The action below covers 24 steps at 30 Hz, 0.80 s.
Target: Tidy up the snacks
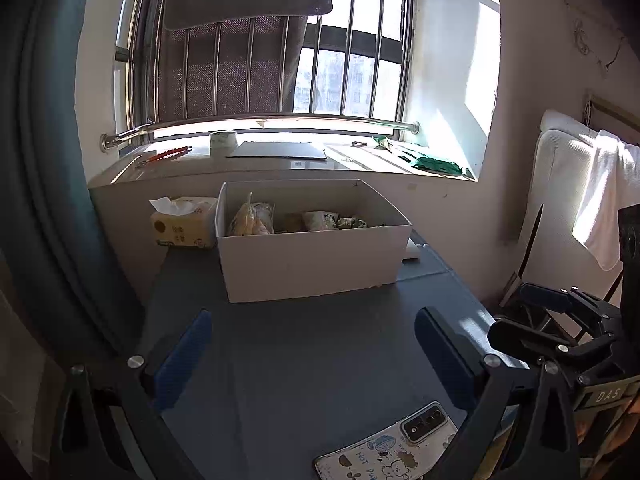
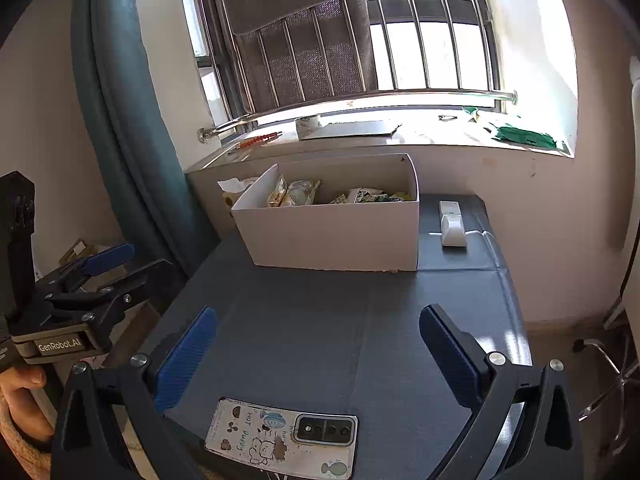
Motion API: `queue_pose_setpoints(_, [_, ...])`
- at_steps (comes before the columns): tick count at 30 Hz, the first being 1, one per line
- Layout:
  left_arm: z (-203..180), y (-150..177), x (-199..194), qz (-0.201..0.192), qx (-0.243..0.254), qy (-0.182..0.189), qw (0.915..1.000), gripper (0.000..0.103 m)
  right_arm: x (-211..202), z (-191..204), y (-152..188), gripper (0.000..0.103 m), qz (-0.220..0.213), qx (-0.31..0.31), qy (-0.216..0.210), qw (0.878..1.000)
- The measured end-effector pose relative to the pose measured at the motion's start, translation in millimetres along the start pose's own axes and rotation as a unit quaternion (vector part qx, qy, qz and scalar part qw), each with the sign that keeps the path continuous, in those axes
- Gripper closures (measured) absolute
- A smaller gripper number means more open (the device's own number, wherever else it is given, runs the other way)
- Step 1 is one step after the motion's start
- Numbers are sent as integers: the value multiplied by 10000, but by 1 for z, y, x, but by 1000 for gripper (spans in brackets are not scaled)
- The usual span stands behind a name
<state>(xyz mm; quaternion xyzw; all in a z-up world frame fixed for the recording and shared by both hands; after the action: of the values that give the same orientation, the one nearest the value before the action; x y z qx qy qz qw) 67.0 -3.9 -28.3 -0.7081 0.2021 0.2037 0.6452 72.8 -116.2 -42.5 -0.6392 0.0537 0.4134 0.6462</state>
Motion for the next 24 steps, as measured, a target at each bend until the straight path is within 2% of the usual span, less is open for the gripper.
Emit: queue_pose_setpoints(24, [0, 0, 2, 51, 91, 41, 9999, 0, 0, 2, 0, 0, -6, -67, 16, 10000])
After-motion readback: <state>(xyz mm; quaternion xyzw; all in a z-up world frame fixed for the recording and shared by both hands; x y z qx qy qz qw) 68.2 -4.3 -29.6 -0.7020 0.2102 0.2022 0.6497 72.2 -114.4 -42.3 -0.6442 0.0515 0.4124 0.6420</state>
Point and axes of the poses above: each gripper's, at about its wrist camera, not at the fingertips, and x roughly the way its jaws point, z to its left, y to its underside, the point moved 8 cm from there along x, roughly the way its jaws point, and after that the axes turned 1 degree about z, right-handed, at the moved point
